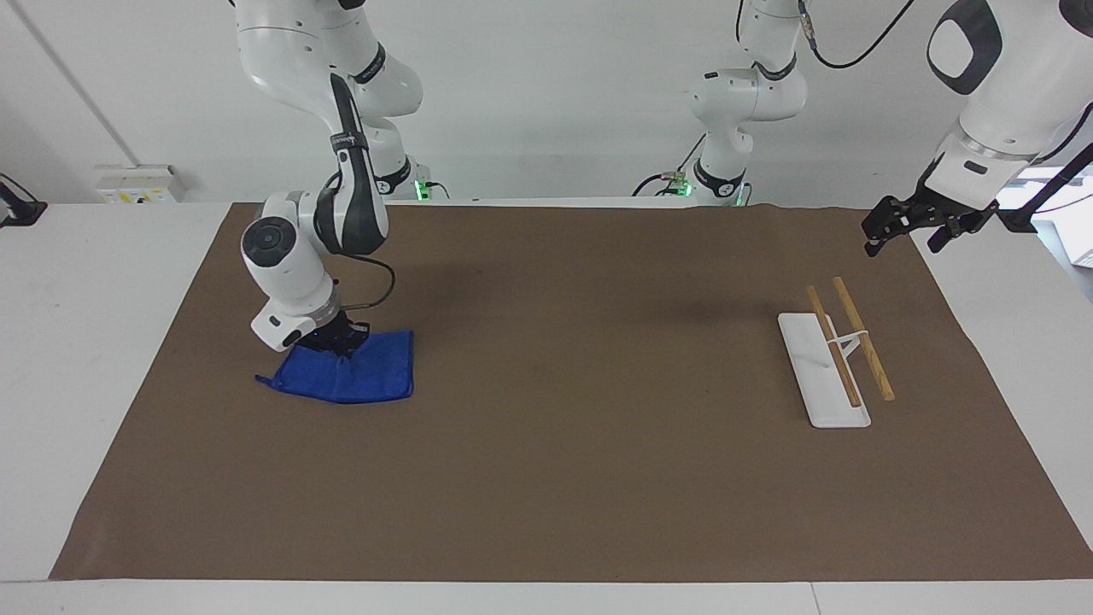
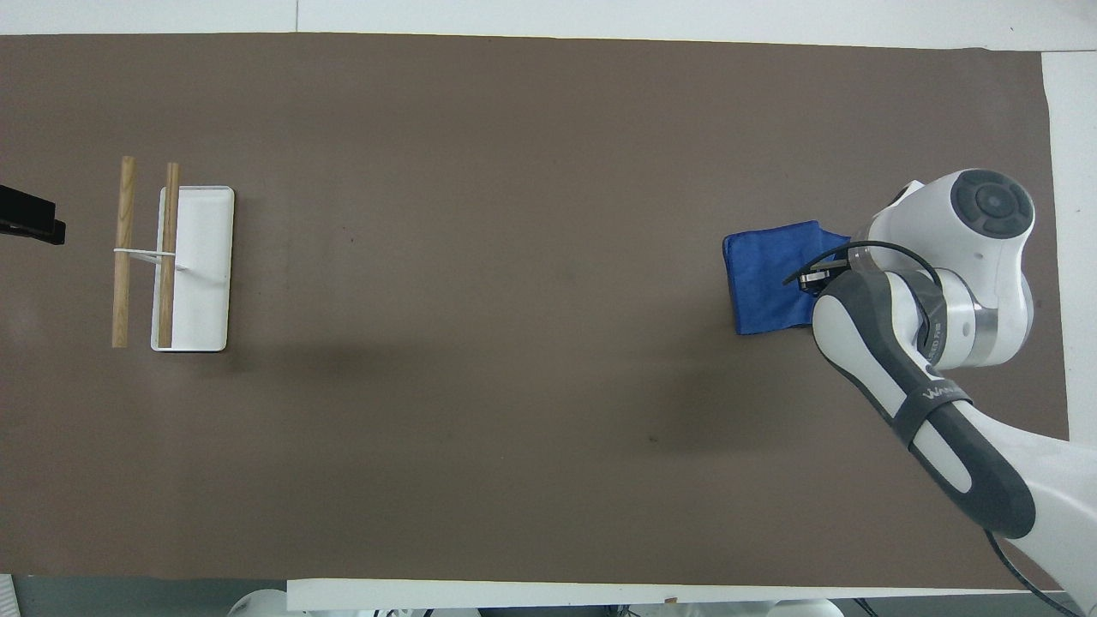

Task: Right arm passes towel to left arm to hang
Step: 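Lift the towel with the right gripper while the left gripper approaches, then grasp the towel end with the left gripper beside the right gripper, then open the right gripper while the left gripper pulls the towel away, then drape the towel over the wooden rods while the right gripper retracts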

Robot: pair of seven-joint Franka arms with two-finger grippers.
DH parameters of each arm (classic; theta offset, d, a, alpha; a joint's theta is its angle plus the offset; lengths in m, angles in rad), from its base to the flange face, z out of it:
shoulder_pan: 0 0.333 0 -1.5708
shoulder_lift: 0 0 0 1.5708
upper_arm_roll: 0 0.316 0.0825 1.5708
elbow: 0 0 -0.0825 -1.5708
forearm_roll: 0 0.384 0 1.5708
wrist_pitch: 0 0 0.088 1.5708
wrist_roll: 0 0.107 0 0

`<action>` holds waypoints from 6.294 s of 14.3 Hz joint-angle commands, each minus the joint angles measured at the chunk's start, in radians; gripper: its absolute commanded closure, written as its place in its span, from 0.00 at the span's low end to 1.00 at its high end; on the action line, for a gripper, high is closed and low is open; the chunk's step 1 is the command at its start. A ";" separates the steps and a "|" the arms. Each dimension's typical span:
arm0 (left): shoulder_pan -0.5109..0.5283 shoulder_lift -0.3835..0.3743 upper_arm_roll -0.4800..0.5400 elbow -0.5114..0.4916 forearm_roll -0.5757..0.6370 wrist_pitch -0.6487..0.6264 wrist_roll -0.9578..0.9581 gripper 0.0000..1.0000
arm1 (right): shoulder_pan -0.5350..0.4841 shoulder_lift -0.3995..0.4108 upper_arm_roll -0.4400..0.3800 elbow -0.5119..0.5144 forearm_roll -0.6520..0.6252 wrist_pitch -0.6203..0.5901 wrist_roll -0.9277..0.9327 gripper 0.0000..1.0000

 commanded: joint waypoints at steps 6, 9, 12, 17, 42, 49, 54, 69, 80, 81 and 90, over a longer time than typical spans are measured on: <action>-0.009 -0.022 -0.005 -0.017 0.014 -0.017 0.006 0.00 | 0.191 0.018 0.023 0.346 0.384 -0.299 0.428 1.00; -0.007 -0.039 -0.023 -0.022 0.014 -0.083 -0.029 0.00 | 0.281 0.035 0.023 0.354 0.609 -0.226 0.681 1.00; -0.012 -0.039 -0.023 -0.038 0.013 -0.028 -0.171 0.00 | 0.401 0.044 0.023 0.349 0.741 -0.094 0.922 1.00; -0.136 -0.093 -0.033 -0.264 -0.151 0.300 -0.812 0.00 | 0.573 0.056 0.023 0.313 0.904 0.209 1.173 1.00; -0.365 -0.065 -0.033 -0.532 -0.173 0.597 -1.414 0.34 | 0.638 0.056 0.023 0.287 0.912 0.298 1.214 1.00; -0.378 -0.070 -0.033 -0.537 -0.173 0.552 -1.416 0.34 | 0.638 0.055 0.023 0.280 0.912 0.298 1.213 1.00; -0.392 -0.077 -0.033 -0.543 -0.173 0.499 -1.416 0.35 | 0.638 0.055 0.023 0.279 0.912 0.298 1.213 1.00; -0.383 -0.068 -0.033 -0.529 -0.171 0.535 -1.410 1.00 | 0.645 0.052 0.023 0.270 0.912 0.299 1.210 0.99; -0.342 -0.001 -0.026 -0.214 -0.168 0.326 -1.395 1.00 | 0.597 0.052 0.015 0.314 0.378 0.153 0.960 0.00; -0.317 -0.002 -0.025 -0.178 -0.168 0.301 -1.367 1.00 | 0.567 0.050 0.016 0.341 0.269 0.073 0.900 0.00; 0.089 -0.050 -0.020 -0.224 -0.072 0.354 -0.749 1.00 | 0.207 -0.065 0.010 0.575 -0.082 -0.571 0.222 0.00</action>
